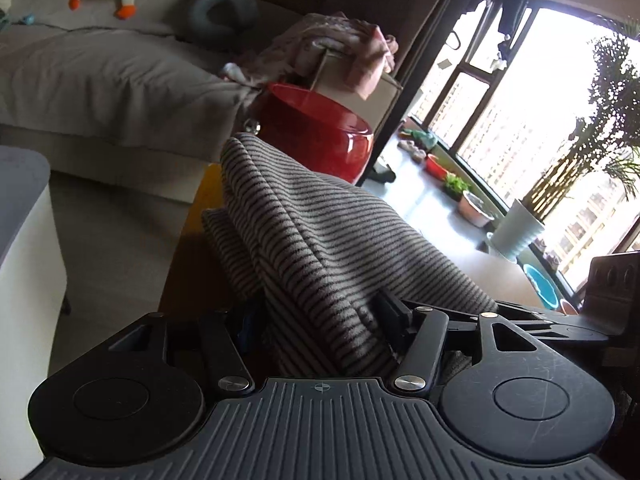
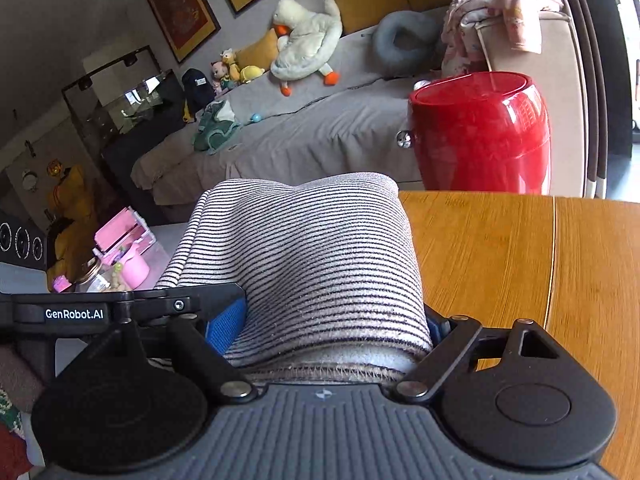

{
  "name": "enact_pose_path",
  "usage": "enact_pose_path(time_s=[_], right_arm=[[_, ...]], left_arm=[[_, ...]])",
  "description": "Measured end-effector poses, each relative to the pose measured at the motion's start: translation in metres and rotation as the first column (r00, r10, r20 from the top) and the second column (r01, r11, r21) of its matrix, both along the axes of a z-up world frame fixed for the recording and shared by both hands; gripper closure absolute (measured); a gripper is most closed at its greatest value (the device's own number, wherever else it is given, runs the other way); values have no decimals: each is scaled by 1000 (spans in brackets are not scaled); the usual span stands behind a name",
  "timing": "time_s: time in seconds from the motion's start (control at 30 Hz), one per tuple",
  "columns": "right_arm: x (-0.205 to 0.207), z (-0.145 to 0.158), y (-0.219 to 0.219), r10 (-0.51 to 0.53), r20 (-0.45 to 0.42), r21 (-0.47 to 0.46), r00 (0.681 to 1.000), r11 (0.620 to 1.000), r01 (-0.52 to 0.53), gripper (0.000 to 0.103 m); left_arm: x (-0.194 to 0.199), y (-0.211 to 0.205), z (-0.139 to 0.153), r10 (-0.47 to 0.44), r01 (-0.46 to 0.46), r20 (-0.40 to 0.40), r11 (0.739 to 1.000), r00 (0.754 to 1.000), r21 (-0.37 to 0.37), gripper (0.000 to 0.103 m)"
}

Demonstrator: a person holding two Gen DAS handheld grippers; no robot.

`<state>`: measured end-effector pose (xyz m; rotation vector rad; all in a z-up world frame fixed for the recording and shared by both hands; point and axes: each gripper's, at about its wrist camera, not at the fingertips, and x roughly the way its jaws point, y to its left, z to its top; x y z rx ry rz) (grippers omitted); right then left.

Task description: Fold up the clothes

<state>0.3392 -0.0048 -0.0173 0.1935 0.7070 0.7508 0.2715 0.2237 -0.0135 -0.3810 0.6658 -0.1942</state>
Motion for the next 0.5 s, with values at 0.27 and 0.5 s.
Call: enact_pose_path(time_s=[0.27, 0.5], right_arm=[[-6, 2, 5, -24, 36, -56, 999, 998, 26, 16], [-16, 7, 8, -49, 84, -95, 995, 994, 57, 15]], left_arm=[[-8, 2, 20, 16, -18, 35, 998, 999, 60, 40], [3, -5, 66, -24, 16, 139, 998, 990, 56, 39]])
